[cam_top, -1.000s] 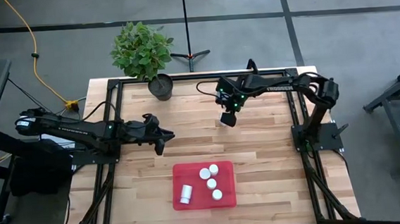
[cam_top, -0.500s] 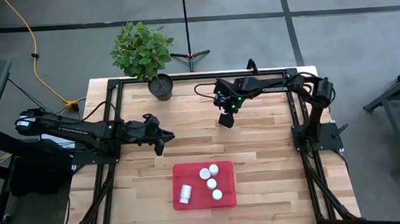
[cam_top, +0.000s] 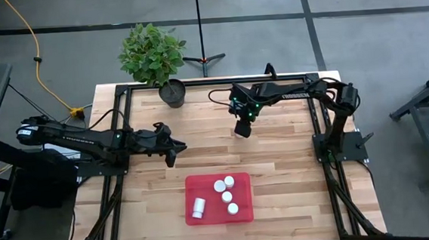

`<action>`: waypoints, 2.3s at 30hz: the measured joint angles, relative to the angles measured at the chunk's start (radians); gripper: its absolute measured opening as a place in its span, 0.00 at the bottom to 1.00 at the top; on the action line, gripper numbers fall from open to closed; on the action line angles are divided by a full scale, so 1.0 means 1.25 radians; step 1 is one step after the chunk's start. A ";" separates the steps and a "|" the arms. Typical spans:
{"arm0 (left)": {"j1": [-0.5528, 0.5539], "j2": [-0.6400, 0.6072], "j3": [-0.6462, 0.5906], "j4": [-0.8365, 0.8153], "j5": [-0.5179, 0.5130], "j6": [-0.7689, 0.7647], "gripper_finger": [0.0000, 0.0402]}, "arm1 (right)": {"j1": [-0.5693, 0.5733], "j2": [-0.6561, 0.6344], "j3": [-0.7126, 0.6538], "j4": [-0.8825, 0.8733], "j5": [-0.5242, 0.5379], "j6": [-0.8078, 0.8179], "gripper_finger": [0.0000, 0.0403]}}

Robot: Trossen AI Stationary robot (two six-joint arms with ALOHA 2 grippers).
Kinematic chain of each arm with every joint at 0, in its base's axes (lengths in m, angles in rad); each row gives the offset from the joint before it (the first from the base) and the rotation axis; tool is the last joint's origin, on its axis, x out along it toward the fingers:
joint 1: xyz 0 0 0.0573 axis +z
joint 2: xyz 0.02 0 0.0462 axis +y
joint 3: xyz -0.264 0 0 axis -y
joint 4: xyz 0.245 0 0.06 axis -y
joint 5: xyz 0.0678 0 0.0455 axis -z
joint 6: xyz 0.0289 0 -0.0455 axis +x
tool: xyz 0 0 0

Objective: Pick and place pill bottles into a basket
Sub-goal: Put the white pill bottle into the red bin

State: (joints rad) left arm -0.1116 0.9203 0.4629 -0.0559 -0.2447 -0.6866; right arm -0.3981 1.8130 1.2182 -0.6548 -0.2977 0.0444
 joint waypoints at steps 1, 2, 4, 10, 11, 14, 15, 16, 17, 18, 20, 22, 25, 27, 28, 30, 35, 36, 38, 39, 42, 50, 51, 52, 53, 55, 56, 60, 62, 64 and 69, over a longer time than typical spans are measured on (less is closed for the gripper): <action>0.000 0.000 0.000 0.000 0.000 0.000 0.28 | 0.001 0.000 0.000 -0.002 0.000 0.000 0.36; 0.000 0.000 0.000 0.000 0.001 0.000 0.28 | 0.001 -0.001 0.000 -0.002 0.000 0.000 0.36; 0.000 0.000 0.000 0.000 0.001 0.000 0.28 | 0.006 -0.002 0.002 -0.007 0.003 -0.002 0.36; 0.000 0.000 0.000 0.001 0.004 -0.001 0.28 | 0.039 -0.001 0.085 -0.101 0.055 -0.036 0.36; 0.000 0.000 0.000 0.001 0.005 0.000 0.28 | 0.046 -0.001 0.105 -0.126 0.061 -0.040 0.36; 0.000 0.000 0.000 0.001 0.006 -0.001 0.28 | 0.073 -0.001 0.165 -0.189 0.078 -0.042 0.36; 0.000 0.000 0.000 0.001 0.006 -0.001 0.28 | 0.083 -0.001 0.186 -0.206 0.084 -0.042 0.36; 0.000 0.000 0.000 0.001 0.006 -0.001 0.28 | 0.095 -0.001 0.209 -0.225 0.092 -0.042 0.36; 0.000 0.000 0.000 0.001 0.006 0.000 0.28 | 0.108 -0.001 0.231 -0.247 0.102 -0.041 0.36; 0.000 0.000 0.000 0.001 0.006 -0.001 0.28 | 0.121 -0.001 0.252 -0.264 0.109 -0.038 0.36; 0.000 0.000 0.000 0.001 0.006 -0.001 0.28 | 0.148 -0.001 0.294 -0.286 0.116 -0.034 0.36; 0.000 0.000 0.000 0.001 0.007 -0.001 0.28 | 0.177 -0.001 0.336 -0.300 0.118 -0.018 0.36; 0.000 0.000 0.000 0.002 0.018 0.000 0.28 | 0.222 -0.001 0.389 -0.304 0.121 0.005 0.36; 0.000 0.000 0.000 0.002 0.024 0.000 0.28 | 0.250 -0.001 0.419 -0.305 0.128 0.023 0.36; 0.000 0.000 0.000 0.002 0.024 0.000 0.28 | 0.265 -0.001 0.432 -0.305 0.130 0.032 0.36; 0.000 0.000 0.000 0.002 0.027 0.000 0.28 | 0.294 -0.001 0.454 -0.303 0.137 0.053 0.36; 0.000 0.000 0.000 0.002 0.032 0.004 0.28 | 0.366 -0.002 0.476 -0.291 0.151 0.111 0.36; 0.000 0.000 0.000 0.002 0.036 0.004 0.28 | 0.380 -0.002 0.476 -0.285 0.153 0.124 0.36; 0.000 0.000 0.000 0.002 0.039 0.005 0.28 | 0.408 -0.002 0.472 -0.269 0.161 0.152 0.36; 0.000 0.000 0.000 0.002 0.039 0.007 0.28 | 0.422 -0.002 0.466 -0.258 0.165 0.167 0.36; 0.000 0.000 0.000 0.002 0.041 0.008 0.28 | 0.459 0.002 0.461 -0.238 0.186 0.202 0.36; 0.000 0.000 0.000 0.003 0.044 0.010 0.28 | 0.521 0.056 0.461 -0.175 0.214 0.279 0.36; 0.000 0.000 0.000 0.003 0.044 0.010 0.28 | 0.527 0.066 0.461 -0.169 0.215 0.284 0.36; 0.000 0.000 0.000 0.003 0.044 0.010 0.28 | 0.533 0.078 0.461 -0.164 0.215 0.289 0.36; 0.000 0.000 0.000 0.003 0.045 0.010 0.28 | 0.539 0.091 0.461 -0.161 0.213 0.295 0.36; 0.000 0.000 0.000 0.003 0.049 0.010 0.28 | 0.551 0.116 0.461 -0.152 0.207 0.303 0.36; 0.000 0.000 0.000 0.003 0.054 0.010 0.28 | 0.555 0.129 0.461 -0.144 0.206 0.307 0.36; 0.000 0.000 0.000 0.003 0.067 0.009 0.28 | 0.571 0.167 0.461 -0.101 0.183 0.326 0.36; 0.000 0.000 0.000 0.003 0.069 0.009 0.28 | 0.578 0.182 0.461 -0.069 0.173 0.339 0.36; 0.000 0.000 0.000 0.003 0.069 0.008 0.28 | 0.584 0.191 0.461 -0.048 0.170 0.344 0.36; 0.000 0.000 0.000 0.005 0.070 0.007 0.28 | 0.588 0.209 0.461 -0.022 0.167 0.357 0.36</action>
State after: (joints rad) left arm -0.1120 0.9203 0.4625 -0.0490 -0.1577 -0.6773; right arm 0.3374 2.0739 1.7939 -0.6822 -0.0887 0.4902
